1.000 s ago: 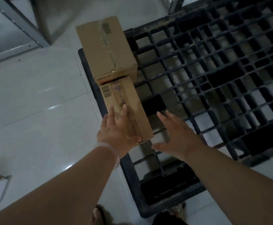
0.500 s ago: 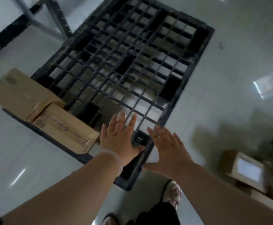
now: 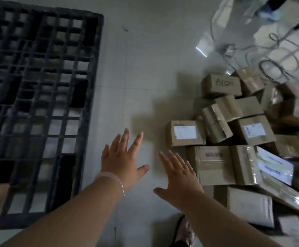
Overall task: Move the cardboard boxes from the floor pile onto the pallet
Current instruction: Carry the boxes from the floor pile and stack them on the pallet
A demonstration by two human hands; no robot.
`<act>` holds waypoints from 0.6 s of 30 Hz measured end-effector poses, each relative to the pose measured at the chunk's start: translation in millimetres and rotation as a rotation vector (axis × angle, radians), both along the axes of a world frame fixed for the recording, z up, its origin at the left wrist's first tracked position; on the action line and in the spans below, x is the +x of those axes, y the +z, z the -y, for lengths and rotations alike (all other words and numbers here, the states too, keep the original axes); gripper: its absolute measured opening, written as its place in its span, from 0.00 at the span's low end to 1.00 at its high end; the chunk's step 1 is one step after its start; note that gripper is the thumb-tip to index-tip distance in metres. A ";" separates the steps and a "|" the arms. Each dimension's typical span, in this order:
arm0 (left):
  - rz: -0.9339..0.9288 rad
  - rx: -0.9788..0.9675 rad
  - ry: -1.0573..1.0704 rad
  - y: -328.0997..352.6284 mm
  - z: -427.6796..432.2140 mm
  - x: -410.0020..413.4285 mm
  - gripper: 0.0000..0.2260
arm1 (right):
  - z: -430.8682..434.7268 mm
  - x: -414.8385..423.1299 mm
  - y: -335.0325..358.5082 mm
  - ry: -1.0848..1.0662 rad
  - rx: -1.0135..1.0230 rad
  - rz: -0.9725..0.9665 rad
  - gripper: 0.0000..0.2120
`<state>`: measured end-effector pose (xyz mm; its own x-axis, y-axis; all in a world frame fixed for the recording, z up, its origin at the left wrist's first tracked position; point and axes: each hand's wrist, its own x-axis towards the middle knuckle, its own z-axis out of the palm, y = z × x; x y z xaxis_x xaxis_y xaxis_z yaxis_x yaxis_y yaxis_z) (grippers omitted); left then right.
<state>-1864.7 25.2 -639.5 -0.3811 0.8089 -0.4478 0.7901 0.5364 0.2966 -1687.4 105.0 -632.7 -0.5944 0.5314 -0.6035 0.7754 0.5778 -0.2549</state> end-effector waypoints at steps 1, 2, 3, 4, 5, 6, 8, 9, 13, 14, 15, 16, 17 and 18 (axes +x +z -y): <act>0.012 -0.008 -0.020 -2.3 -12.5 16.0 0.43 | -8.9 20.0 -2.2 -0.024 -0.004 0.001 0.49; 0.018 -0.015 -0.044 -4.2 -24.8 31.8 0.43 | -18.1 39.5 -4.3 -0.050 -0.008 0.006 0.49; 0.018 -0.020 -0.073 -5.6 -36.6 46.7 0.43 | -27.5 58.4 -6.3 -0.079 -0.014 0.014 0.49; 0.015 -0.025 -0.105 -6.8 -48.9 61.1 0.43 | -37.6 76.7 -8.5 -0.112 -0.022 0.022 0.49; 0.015 -0.030 -0.131 -8.1 -61.6 74.7 0.43 | -48.2 94.4 -10.8 -0.146 -0.029 0.027 0.50; 0.017 -0.036 -0.149 -9.4 -74.3 87.1 0.43 | -59.0 110.8 -13.3 -0.177 -0.033 0.029 0.50; 0.015 -0.049 -0.164 -12.4 -98.5 108.7 0.43 | -81.0 139.4 -18.4 -0.220 -0.040 0.032 0.50; 0.012 -0.054 -0.164 -14.2 -109.4 117.4 0.43 | -91.2 151.1 -21.0 -0.235 -0.043 0.031 0.49; 0.005 -0.071 -0.167 -27.3 -150.1 138.5 0.42 | -130.2 180.3 -35.6 -0.269 -0.061 0.028 0.49; -0.006 -0.074 -0.175 -34.0 -159.4 140.0 0.42 | -140.4 183.4 -42.1 -0.278 -0.061 0.025 0.49; -0.017 -0.079 -0.183 -42.2 -168.1 140.8 0.42 | -150.1 185.2 -49.5 -0.286 -0.060 0.023 0.49; -0.023 -0.088 -0.190 -52.0 -176.1 141.5 0.41 | -159.4 185.4 -58.2 -0.294 -0.060 0.020 0.49; -0.024 -0.099 -0.196 -63.4 -183.1 142.7 0.41 | -167.4 184.4 -68.6 -0.310 -0.063 0.014 0.49; -0.021 -0.106 -0.204 -76.3 -189.3 144.9 0.42 | -174.4 182.6 -80.4 -0.333 -0.068 0.005 0.49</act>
<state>-1719.8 214.5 -715.8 -0.2244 0.8191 -0.5280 0.8909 0.3919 0.2294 -1504.8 279.5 -713.1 -0.3916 0.6547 -0.6466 0.9201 0.2742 -0.2797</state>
